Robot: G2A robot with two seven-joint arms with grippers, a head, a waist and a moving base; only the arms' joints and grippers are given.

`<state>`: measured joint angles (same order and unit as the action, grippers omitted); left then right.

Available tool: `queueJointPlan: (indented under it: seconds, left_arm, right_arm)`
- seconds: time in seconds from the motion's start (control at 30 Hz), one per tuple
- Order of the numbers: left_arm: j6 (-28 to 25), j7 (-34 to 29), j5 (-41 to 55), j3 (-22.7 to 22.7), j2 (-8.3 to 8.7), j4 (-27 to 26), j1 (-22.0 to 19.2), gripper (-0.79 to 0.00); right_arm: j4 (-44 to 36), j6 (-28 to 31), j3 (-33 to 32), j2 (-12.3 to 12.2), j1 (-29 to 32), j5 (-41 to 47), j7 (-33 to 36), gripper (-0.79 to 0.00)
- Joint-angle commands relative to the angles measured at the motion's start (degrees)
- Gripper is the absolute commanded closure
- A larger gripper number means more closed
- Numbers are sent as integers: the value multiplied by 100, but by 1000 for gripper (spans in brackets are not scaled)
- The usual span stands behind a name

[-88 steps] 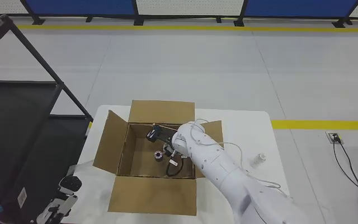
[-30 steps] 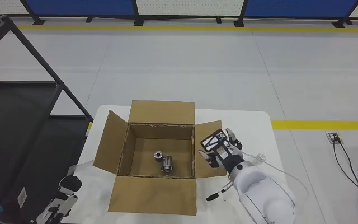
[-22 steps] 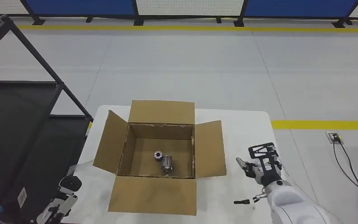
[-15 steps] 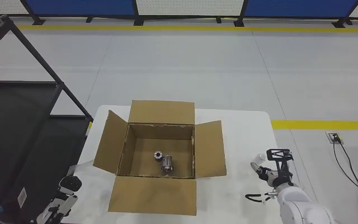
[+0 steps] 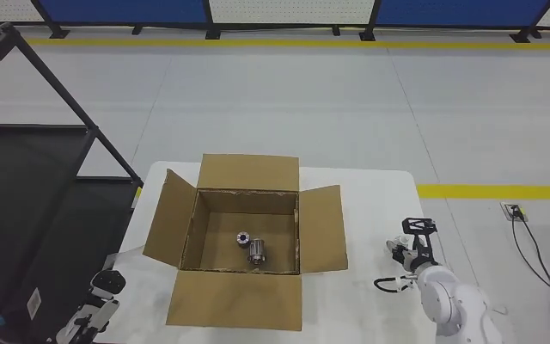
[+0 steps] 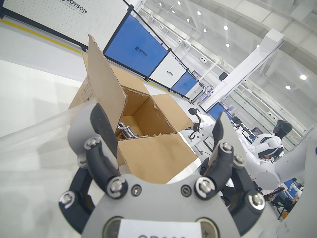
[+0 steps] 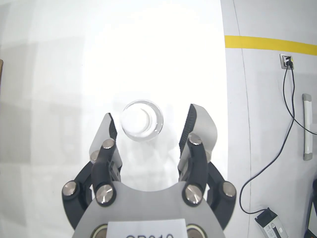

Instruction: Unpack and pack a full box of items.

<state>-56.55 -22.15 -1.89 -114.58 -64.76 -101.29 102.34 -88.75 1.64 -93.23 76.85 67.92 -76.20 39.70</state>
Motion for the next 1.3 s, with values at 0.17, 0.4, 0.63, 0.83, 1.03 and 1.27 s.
queueJointPlan:
  seconds: [0.17,0.4,0.63,0.83,1.03,1.27]
  left_arm:
    - [0,0,0,0,0,0,0,-785]
    - [0,0,0,0,0,0,0,-785]
    - [0,0,0,0,0,0,0,-785]
    - [0,0,0,0,0,0,0,-785]
    - [0,0,0,0,0,0,0,-785]
    - [0,0,0,0,0,0,0,-785]
  right_arm:
    - [-157,145,53,-21,-22,114,-226,0]
    - [-1461,-142,285,-10,426,-128,-738,0]
    - [-2656,-412,1474,54,133,-1321,-244,0]
    - [-2693,-75,2686,165,-767,-2138,252,0]
    - [-1517,578,3731,420,-2268,-1640,738,0]
    - [782,911,4698,885,-3798,-438,622,0]
